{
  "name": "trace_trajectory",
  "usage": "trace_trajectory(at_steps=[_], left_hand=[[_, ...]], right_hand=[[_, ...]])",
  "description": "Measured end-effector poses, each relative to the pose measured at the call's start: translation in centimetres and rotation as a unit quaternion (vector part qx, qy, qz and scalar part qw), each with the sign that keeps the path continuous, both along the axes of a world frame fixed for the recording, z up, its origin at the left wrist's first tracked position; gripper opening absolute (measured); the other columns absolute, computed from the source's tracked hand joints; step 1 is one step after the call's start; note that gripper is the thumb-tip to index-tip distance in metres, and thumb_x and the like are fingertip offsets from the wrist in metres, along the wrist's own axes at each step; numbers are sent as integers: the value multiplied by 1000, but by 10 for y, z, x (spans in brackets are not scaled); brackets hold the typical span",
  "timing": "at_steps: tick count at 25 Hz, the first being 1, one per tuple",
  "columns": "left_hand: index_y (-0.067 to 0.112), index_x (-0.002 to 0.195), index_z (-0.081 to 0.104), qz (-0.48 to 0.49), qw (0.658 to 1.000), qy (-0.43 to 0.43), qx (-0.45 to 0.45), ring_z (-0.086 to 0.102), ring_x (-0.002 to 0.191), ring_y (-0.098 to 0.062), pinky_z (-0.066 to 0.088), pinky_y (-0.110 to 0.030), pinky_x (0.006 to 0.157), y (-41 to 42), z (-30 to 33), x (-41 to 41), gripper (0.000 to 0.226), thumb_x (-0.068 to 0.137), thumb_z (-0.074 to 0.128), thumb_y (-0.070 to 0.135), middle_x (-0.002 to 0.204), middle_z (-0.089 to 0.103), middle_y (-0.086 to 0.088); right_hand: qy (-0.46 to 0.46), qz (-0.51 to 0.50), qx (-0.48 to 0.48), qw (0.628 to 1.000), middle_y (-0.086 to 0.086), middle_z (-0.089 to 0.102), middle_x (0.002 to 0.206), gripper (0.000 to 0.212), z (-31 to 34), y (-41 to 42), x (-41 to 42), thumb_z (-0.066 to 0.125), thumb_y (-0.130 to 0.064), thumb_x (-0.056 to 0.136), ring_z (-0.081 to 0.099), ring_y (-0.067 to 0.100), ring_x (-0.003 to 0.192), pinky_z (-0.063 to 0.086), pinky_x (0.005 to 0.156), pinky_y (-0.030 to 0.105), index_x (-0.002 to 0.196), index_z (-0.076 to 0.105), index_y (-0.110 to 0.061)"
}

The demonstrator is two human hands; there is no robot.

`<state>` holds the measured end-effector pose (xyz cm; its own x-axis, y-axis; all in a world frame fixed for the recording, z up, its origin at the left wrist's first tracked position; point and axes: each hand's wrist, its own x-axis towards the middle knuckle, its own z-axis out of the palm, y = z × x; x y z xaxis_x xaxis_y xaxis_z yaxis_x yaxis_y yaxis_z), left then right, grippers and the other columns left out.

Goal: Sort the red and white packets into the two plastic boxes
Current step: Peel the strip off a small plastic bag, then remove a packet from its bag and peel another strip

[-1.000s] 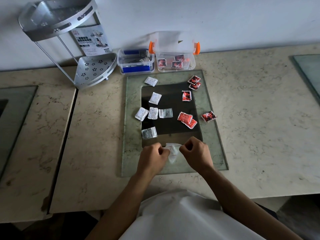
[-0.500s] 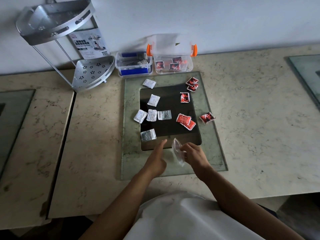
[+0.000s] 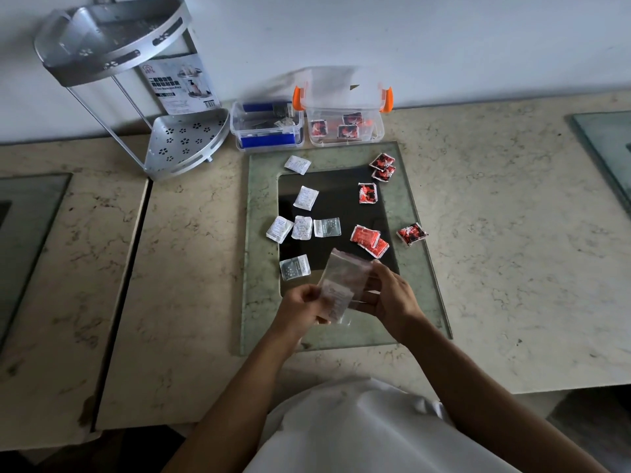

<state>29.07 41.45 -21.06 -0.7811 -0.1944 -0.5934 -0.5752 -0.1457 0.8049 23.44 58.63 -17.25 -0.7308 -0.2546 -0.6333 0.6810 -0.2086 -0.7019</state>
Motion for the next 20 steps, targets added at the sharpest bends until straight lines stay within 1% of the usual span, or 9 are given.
trace_trajectory(at_steps=[2,5,7,11,14,15,17,19,20], left_hand=[[5,83,69,50,998,10,38,69,70,-25,56,-42,67,-3,4,0,7,83,74,1,79,74,-9],[6,81,70,104,993,31,46,70,66,-24,56,-35,57,-11,7,-1,7,81,77,3,79,74,-12],[4,86,72,123,990,45,50,72,74,-28,57,-35,58,-17,8,-2,11,80,79,10,86,75,-17],[-3,98,73,125,989,53,53,72,78,-30,56,-35,62,-26,7,-4,26,85,75,20,94,75,-24],[8,98,69,135,989,54,15,71,76,-26,56,-33,57,-29,7,-7,14,86,74,12,97,73,-20],[13,99,66,145,988,53,-7,71,76,-23,56,-33,57,-30,7,-8,16,85,73,9,99,73,-17],[16,101,62,168,984,59,-25,72,79,-21,59,-34,60,-30,10,-11,19,86,74,13,102,72,-14],[16,102,66,163,984,71,-8,74,87,-24,62,-39,72,-29,14,-16,17,90,71,27,103,74,-14],[14,101,70,161,984,71,13,75,90,-26,62,-43,78,-29,16,-19,20,92,67,32,102,75,-14]], right_hand=[[1,23,-1,1000,18,76,93,42,0,-4,1,41,-36,106,74,33,85,59,84,50,106,68,-3],[26,68,36,997,19,75,101,32,-4,-15,2,51,-31,103,74,33,92,60,87,47,111,67,-4],[68,120,80,987,21,72,107,25,-7,-21,0,59,-24,99,73,32,95,60,87,44,114,66,-4],[138,190,132,963,16,74,98,11,-3,-30,-4,64,-13,95,70,22,81,58,82,41,103,70,-8],[155,184,173,955,12,75,92,7,1,-39,-10,65,-13,94,69,20,76,60,78,41,97,71,-12],[172,177,194,949,10,75,90,5,1,-44,-12,67,-14,93,70,21,75,60,77,41,95,71,-13],[225,170,251,926,5,75,83,1,-1,-55,-16,72,-17,90,72,22,73,60,71,39,90,72,-18],[292,195,297,888,-2,74,79,8,2,-66,-18,74,-27,87,71,13,70,59,64,31,91,72,-20],[324,217,305,869,-4,73,80,12,5,-73,-19,74,-31,87,69,8,69,57,62,26,92,72,-20]])
